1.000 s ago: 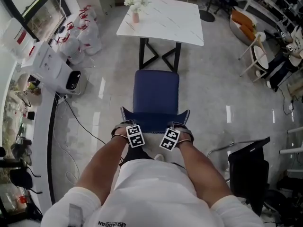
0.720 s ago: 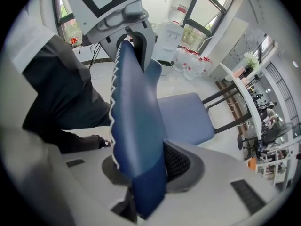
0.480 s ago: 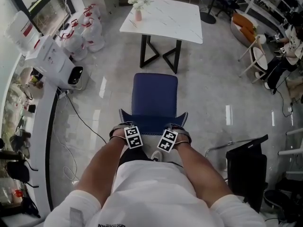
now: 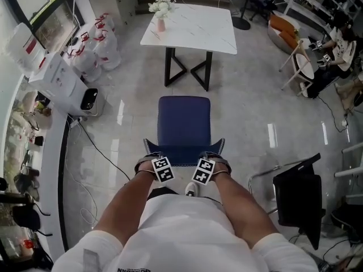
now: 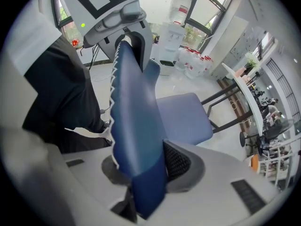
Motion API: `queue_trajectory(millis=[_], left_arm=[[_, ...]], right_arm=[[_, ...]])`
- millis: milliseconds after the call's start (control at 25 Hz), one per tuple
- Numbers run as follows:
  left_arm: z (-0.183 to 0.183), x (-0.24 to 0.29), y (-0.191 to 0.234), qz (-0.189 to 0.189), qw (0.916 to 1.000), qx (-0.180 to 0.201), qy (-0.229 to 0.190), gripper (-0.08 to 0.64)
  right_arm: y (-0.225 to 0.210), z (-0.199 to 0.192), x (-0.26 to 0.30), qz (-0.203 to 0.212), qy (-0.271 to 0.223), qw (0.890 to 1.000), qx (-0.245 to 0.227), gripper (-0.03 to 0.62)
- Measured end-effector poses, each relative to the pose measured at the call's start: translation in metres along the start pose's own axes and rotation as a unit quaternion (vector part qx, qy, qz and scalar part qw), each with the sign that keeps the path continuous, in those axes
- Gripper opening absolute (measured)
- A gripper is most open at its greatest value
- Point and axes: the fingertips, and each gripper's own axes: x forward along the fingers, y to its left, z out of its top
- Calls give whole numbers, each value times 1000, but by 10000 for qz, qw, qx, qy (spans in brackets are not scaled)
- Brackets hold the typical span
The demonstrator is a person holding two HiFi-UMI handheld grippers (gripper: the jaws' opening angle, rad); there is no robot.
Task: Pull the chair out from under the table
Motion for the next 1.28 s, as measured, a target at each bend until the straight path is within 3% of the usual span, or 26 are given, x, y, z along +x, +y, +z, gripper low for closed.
queue_trajectory(millis=[800,1280], left_arm=[[-37,-14,-40,-149,9992,366,-102,115],[-23,-33,-57,-539,9983,210,-18,115]], right_arm=[[61,21,-13,-25,159,9994,297,126],[63,14,-37,176,58,9998,106,123]])
